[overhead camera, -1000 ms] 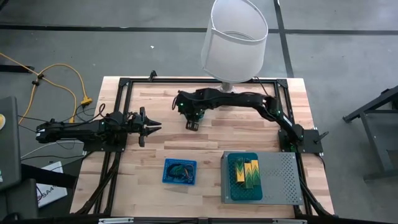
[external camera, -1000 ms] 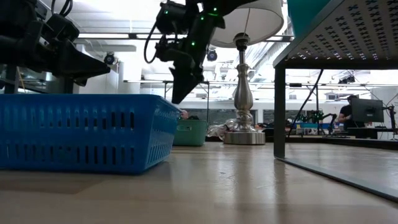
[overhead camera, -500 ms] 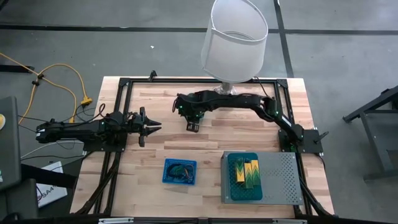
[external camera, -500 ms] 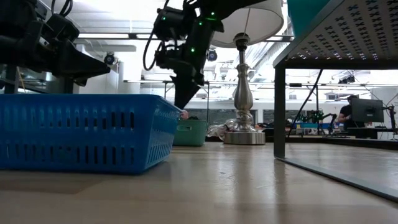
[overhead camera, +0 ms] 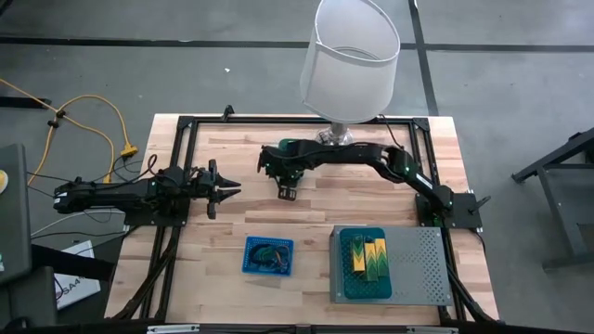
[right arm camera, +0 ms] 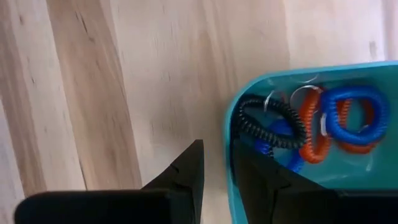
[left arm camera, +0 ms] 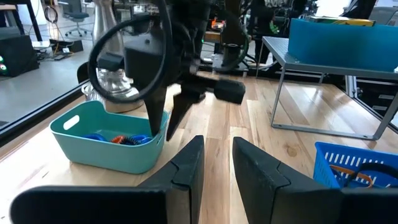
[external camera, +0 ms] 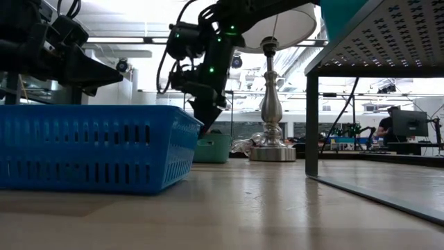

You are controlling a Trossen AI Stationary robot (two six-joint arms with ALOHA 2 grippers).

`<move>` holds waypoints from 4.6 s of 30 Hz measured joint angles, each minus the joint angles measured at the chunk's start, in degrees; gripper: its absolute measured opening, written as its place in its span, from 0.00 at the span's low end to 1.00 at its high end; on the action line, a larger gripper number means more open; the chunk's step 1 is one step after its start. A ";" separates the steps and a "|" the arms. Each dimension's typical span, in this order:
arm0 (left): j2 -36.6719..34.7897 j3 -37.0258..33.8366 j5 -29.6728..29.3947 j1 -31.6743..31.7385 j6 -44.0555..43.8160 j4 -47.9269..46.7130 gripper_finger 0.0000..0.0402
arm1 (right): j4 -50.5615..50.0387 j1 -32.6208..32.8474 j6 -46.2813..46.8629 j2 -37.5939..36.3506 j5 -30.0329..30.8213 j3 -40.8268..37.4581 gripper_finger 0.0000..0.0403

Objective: Pick & Place Office Desk Supplies
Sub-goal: Put the green bin on the shelf

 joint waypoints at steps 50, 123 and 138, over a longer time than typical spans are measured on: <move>-0.01 0.00 0.00 0.02 -0.01 0.13 0.20 | -4.12 1.35 0.94 3.52 -2.58 7.96 0.01; 1.12 -0.01 -0.02 0.01 0.00 1.25 0.20 | -33.09 30.62 38.06 -22.23 4.90 14.27 0.01; 1.12 -0.01 -0.02 0.01 0.00 1.22 0.20 | -33.09 43.20 42.48 -22.20 10.99 14.27 0.01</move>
